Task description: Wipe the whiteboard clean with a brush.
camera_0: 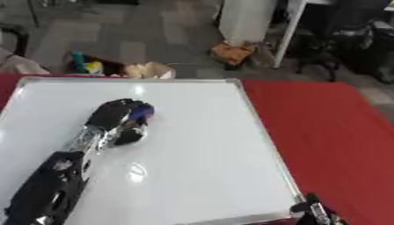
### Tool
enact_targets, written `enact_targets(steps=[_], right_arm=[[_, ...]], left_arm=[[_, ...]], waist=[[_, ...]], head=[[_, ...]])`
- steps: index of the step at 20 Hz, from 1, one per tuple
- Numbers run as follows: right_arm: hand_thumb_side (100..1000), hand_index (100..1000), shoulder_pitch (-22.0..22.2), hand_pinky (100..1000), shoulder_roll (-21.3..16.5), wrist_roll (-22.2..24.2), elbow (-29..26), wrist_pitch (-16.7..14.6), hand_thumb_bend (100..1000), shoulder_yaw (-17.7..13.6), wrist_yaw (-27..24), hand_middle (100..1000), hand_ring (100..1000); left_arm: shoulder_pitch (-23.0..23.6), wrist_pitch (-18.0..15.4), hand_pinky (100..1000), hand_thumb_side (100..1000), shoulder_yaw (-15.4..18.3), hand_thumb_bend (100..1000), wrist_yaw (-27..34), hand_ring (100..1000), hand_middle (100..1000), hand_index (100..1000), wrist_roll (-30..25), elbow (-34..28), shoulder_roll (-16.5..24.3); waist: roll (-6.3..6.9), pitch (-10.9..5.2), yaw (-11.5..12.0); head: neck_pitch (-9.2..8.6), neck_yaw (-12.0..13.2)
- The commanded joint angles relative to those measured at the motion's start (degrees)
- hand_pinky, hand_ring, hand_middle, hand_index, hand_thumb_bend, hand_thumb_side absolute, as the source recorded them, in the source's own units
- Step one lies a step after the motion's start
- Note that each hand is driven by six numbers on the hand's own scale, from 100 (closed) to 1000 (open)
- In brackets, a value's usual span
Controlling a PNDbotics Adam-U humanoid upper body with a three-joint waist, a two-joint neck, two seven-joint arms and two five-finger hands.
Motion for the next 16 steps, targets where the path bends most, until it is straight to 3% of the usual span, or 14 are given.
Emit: enact_targets(steps=[1,10,16], right_arm=[[852,552,-0.3,420,-0.4,0.1,-0.6,-0.1,100,0.0,0.2,154,354],[852,552,-0.3,420,-0.4,0.1,-0.6,-0.1,100,-0.1,0.2,154,354],[853,552,-0.3,420,-0.4,0.1,-0.5,-0.1,100,-0.2,0.2,154,354]], left_arm=[[0.9,-0.4,783,633,-1.6,100,-2.0,805,740,927,-0.6,1.6,-1.5],[1.1,0.6,789,630,-1.1,100,-3.2,806,747,932,0.5,2.6,-0.8],[1.5,2.4,795,731,-0.1,100,-4.3,805,752,939,1.8,4.3,0.3]], waist=[[0.15,-0.12,-0.1],[0.11,-0.17,0.2],[0.20,-0.23,0.4]], head=[[-0.40,0.1],[-0.36,0.0],[-0.33,-0.2]])
